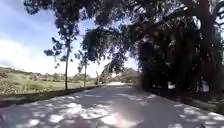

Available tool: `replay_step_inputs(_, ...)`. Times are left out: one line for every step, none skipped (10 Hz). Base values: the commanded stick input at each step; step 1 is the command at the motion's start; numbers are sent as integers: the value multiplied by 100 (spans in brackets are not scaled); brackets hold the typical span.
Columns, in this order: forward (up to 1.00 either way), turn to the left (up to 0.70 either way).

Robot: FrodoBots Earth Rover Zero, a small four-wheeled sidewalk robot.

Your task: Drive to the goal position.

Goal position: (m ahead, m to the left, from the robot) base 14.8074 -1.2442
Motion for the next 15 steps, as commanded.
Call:
replay_step_inputs(85, 0)
replay_step_inputs(85, 0)
replay_step_inputs(85, 0)
replay_step_inputs(85, 0)
replay_step_inputs(85, 0)
replay_step_inputs(85, 0)
replay_step_inputs(85, 0)
replay_step_inputs(85, 0)
replay_step_inputs(85, 0)
replay_step_inputs(85, 0)
replay_step_inputs(85, 0)
replay_step_inputs(85, 0)
replay_step_inputs(85, 0)
replay_step_inputs(85, 0)
replay_step_inputs(85, 0)
